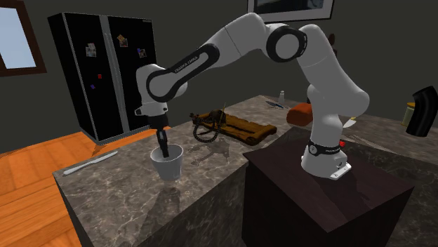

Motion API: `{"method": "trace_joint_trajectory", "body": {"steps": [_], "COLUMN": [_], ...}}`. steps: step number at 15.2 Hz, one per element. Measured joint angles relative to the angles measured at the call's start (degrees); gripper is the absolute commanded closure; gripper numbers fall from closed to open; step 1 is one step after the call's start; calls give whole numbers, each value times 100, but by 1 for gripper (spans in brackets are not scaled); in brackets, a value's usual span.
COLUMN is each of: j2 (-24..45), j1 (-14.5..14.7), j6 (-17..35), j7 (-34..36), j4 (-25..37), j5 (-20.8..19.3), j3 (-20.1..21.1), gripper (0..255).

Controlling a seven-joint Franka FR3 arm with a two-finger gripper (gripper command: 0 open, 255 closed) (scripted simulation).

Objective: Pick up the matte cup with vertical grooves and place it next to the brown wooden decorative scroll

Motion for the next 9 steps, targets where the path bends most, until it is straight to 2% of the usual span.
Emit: {"method": "trace_joint_trajectory", "body": {"steps": [9], "j2": [-314], "j1": [16], "j6": [-500], "j7": [114], "j4": [200], "j5": [-101], "j3": [-56], "gripper": [255]}}
